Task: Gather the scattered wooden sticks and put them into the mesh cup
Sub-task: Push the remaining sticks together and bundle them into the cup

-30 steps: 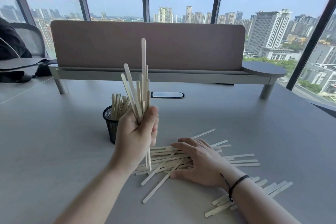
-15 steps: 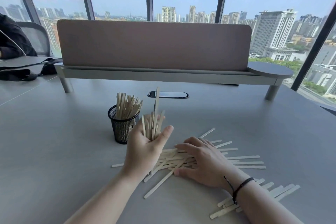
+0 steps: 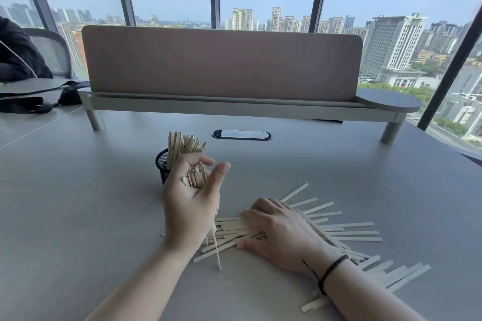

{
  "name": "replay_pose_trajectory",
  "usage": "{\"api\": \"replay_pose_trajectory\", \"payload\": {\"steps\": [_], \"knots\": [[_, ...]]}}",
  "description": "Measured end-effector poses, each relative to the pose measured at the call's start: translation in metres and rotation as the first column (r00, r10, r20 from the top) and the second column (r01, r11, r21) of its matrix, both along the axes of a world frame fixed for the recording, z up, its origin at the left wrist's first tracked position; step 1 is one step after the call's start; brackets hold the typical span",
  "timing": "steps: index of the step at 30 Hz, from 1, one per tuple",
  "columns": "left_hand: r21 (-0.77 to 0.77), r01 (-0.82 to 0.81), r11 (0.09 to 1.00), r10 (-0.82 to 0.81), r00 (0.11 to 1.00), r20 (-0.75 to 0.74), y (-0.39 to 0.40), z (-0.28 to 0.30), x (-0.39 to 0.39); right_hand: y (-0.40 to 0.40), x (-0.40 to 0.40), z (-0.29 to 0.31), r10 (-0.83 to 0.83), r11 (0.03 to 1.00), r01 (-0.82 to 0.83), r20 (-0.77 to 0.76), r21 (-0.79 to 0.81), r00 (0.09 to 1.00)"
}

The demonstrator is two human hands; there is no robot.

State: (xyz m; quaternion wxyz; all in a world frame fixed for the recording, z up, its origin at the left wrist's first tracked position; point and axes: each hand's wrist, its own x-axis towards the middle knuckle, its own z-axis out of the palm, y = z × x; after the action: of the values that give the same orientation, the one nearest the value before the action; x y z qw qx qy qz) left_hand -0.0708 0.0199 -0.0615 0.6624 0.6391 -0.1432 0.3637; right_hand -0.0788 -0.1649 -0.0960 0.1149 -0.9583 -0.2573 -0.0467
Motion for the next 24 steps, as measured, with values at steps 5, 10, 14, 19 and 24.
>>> {"api": "replay_pose_trajectory", "payload": {"steps": [5, 10, 14, 19, 24], "knots": [[0.168, -0.072, 0.983, 0.043, 0.985, 0.170, 0.003, 0.007, -0.006, 0.001, 0.004, -0.004, -0.015, 1.000, 0.014, -0.024, -0.009, 1.000], [0.206, -0.066, 0.976, 0.025, 0.980, 0.196, -0.003, 0.004, -0.010, 0.005, 0.008, -0.003, -0.029, 0.999, 0.029, 0.001, -0.022, 1.000], [0.247, -0.017, 0.969, -0.010, 0.994, 0.108, -0.010, -0.005, -0.012, 0.007, 0.011, -0.004, -0.039, 0.999, 0.040, 0.028, -0.030, 0.999], [0.280, 0.065, 0.958, -0.063, 0.998, -0.017, -0.013, -0.014, -0.013, 0.006, 0.015, -0.009, -0.058, 0.997, 0.061, 0.065, -0.040, 0.996], [0.275, 0.076, 0.959, -0.044, 0.992, -0.121, -0.014, -0.020, -0.009, 0.008, 0.017, -0.009, -0.055, 0.997, 0.059, 0.071, -0.050, 0.996]]}}
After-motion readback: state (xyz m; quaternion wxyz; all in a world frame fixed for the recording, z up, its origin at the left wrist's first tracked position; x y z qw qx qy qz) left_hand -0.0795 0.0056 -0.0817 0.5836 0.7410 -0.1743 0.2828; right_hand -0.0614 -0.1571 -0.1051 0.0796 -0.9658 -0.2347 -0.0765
